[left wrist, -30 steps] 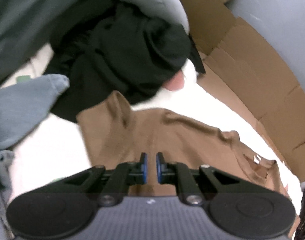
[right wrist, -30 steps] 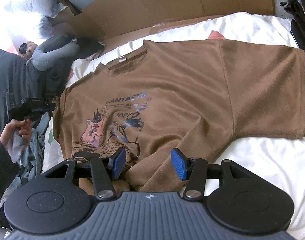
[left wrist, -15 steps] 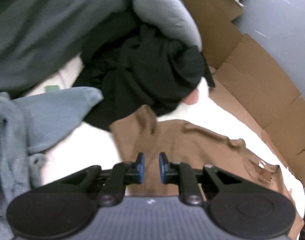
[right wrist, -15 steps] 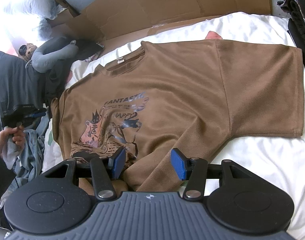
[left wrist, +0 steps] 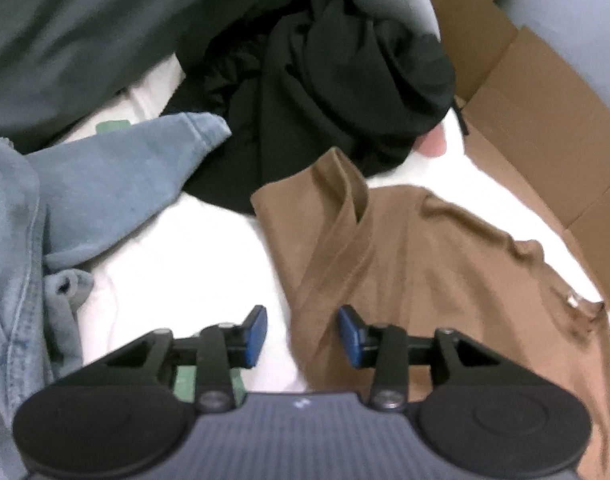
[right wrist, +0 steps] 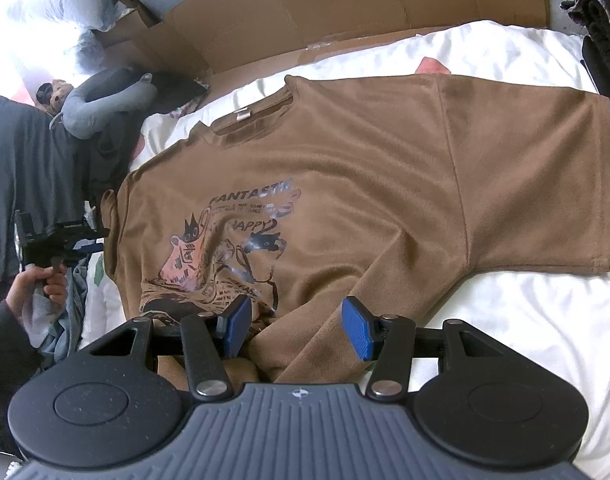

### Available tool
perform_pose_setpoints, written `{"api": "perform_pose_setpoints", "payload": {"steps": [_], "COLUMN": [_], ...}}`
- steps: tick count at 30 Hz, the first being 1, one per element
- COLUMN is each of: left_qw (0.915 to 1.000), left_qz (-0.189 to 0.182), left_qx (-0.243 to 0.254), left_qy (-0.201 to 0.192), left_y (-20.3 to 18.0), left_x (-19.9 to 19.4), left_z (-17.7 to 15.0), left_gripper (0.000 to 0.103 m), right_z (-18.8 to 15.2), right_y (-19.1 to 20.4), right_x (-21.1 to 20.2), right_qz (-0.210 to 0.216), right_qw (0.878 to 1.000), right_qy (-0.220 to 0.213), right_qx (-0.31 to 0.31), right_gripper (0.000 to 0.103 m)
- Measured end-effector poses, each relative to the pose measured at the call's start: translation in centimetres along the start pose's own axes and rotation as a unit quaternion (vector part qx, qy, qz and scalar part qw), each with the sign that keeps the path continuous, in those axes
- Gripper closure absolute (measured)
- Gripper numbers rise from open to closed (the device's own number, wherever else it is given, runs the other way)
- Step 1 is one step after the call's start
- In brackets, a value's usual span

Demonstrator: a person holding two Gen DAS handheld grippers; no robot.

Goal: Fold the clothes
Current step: 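Lower the sleeve onto the shirt and open the left tool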

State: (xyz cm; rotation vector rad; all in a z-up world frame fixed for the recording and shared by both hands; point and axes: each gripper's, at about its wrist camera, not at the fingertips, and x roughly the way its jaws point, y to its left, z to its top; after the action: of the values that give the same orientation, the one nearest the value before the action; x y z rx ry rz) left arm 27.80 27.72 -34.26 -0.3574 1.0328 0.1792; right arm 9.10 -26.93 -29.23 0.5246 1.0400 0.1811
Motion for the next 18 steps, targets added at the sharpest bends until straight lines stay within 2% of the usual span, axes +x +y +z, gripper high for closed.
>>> {"api": "perform_pose_setpoints", "payload": {"steps": [3, 6, 8, 9, 18], "left_qw": [1.0, 0.9998, 0.9997, 0.9996, 0.9981], "left_qz": [-0.003, -0.006, -0.008, -0.008, -0.034], "left_qx": [0.008, 0.017, 0.022, 0.025, 0.049], "left_qy": [-0.003, -0.006, -0.009, -0.01, 0.016], "left_y": [-0.3, -0.6, -0.9, -1.0, -0.7], "left_x": [0.1, 0.3, 0.3, 0.4, -2.5], "left_z": [-0.1, -0.1, -0.2, -0.2, -0.2], "left_gripper": [0.055, 0.057, 0.081, 0.083, 0.085], "right_z": [0.0, 0.0, 0.0, 0.0, 0.1], "right_y": [0.0, 0.0, 0.0, 0.0, -0.5], "right_x": [0.1, 0.1, 0.0, 0.0, -0.3], "right_qz": [-0.001, -0.001, -0.001, -0.001, 0.0], "right_qw": [1.0, 1.0, 1.0, 1.0, 1.0], "right_qy": [0.002, 0.002, 0.001, 0.0, -0.006], "right_qx": [0.0, -0.001, -0.001, 0.0, 0.005], "right_gripper": [0.046, 0.046, 0.046, 0.046, 0.046]}}
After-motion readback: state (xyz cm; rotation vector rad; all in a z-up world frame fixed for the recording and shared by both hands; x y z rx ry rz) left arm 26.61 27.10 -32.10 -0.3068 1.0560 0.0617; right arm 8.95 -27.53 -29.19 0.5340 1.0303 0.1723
